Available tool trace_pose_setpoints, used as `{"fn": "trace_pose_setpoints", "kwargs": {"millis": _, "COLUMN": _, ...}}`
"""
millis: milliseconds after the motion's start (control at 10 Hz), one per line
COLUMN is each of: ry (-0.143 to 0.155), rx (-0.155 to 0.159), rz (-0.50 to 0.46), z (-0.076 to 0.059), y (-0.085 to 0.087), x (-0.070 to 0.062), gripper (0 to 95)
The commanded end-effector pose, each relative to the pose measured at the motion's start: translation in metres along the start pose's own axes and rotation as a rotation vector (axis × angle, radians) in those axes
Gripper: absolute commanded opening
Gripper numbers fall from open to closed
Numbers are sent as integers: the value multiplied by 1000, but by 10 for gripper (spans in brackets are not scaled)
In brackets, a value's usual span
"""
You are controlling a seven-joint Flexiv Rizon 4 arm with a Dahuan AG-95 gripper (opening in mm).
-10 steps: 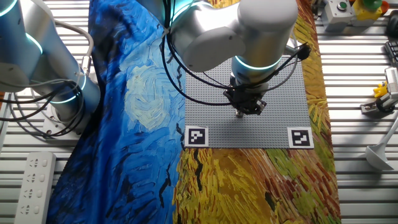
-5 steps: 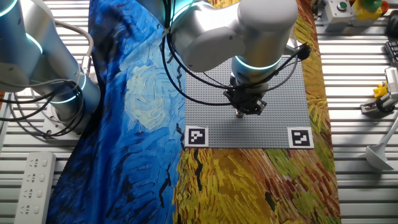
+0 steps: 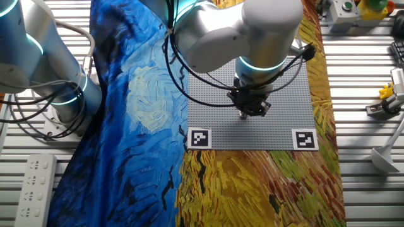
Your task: Stack small Lego blocks randomly, one at a time
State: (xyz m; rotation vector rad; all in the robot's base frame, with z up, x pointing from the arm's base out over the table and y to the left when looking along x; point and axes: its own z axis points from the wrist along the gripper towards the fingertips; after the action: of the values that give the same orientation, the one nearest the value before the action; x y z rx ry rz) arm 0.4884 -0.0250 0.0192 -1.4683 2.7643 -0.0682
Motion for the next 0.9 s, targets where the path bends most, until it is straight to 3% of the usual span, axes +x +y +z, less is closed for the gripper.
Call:
{"fn": "trace_pose_setpoints", "kwargs": {"millis": 100, "ry": 1, "rx": -3, "rz": 0, "z": -4, "y": 1, "x": 1, "gripper": 0}}
{"fn": "trace_pose_setpoints", "kwargs": {"millis": 500, "ry": 4, "rx": -8, "rz": 4, "z": -11, "y": 1, "x": 1, "gripper": 0}}
{"fn": "trace_pose_setpoints", "kwargs": {"millis": 900, "ry": 0, "rx": -4, "rz": 2, "z": 0, "y": 1, "x": 1, "gripper": 0}}
